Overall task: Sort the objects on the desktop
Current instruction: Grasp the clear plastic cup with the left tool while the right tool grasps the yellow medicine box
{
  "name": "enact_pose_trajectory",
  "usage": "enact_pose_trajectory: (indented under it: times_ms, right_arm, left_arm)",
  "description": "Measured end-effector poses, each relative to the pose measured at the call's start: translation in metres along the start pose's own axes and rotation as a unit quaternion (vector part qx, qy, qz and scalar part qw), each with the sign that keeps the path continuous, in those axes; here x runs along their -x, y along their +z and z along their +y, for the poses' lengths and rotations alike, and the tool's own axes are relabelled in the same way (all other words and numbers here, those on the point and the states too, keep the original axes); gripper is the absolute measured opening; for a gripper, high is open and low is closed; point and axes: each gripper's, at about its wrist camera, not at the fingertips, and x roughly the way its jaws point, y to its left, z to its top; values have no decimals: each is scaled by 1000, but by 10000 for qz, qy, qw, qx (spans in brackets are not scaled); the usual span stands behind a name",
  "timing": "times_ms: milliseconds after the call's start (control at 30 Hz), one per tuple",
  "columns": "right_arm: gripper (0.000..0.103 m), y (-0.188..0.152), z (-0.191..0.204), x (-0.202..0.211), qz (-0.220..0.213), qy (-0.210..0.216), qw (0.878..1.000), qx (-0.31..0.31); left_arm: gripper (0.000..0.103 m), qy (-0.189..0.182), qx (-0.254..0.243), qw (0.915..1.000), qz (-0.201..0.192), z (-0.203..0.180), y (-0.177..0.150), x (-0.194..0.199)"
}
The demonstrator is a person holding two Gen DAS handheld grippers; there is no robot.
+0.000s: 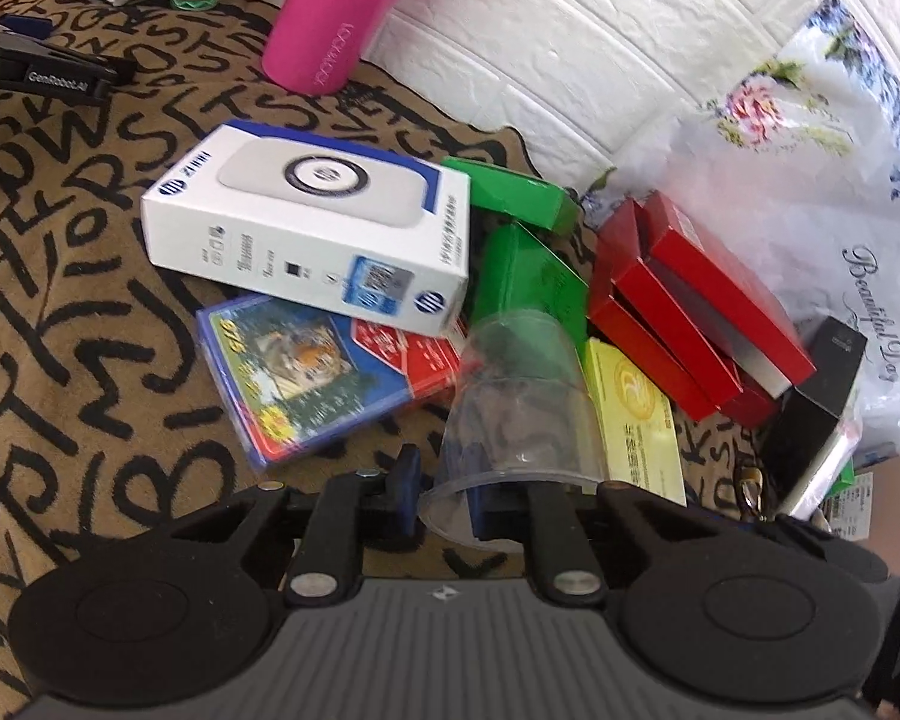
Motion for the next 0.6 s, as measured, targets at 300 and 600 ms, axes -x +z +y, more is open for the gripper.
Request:
enact_pose_trajectory:
  times_ms: [300,600]
  right_arm:
    - [67,-47,-14,45,26,125,9999,-57]
    - [66,-91,-39,104,-291,47,9988,-398]
  left_arm:
    - [14,-31,-66,9998,170,-12,-26,15]
    - [14,-8,-500,9985,241,-40,-57,33]
